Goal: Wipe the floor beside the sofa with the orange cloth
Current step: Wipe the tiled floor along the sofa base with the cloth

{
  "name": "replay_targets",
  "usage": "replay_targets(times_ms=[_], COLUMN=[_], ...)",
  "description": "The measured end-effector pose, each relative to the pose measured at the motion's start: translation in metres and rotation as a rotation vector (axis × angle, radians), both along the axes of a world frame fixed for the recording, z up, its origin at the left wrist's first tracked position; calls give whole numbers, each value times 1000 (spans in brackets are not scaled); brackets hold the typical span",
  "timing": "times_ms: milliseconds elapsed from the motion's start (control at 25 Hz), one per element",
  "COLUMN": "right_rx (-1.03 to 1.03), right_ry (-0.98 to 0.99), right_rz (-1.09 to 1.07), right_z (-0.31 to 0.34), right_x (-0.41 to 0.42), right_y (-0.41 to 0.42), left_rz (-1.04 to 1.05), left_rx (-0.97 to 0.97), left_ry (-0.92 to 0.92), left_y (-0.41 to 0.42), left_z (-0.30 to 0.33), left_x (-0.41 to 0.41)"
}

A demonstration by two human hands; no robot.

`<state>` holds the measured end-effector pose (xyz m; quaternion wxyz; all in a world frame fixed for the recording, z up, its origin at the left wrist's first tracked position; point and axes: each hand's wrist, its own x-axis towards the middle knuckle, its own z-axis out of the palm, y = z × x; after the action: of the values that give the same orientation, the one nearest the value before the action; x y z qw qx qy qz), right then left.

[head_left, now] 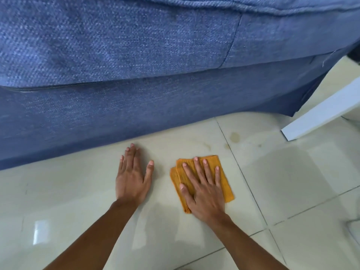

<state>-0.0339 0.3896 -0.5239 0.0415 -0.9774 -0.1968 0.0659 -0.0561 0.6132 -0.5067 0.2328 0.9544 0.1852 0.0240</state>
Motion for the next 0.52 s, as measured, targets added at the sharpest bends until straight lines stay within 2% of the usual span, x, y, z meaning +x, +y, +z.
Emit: replay_targets(times_ms=[160, 320, 520], right_rx=[-11, -51, -92], right_ry=[-33, -49, -23], right_rz=[-144, -255, -257], right_z=[-4, -8, -5], right_x=[21, 56, 98], right_y=[-27, -47, -41], left_rz=[72, 49, 50], left_rx=[42, 94, 119], left_ry=[-14, 27, 30], left_y=[3, 8, 7], left_z=[-8, -16, -18], left_x=[-5, -5, -4])
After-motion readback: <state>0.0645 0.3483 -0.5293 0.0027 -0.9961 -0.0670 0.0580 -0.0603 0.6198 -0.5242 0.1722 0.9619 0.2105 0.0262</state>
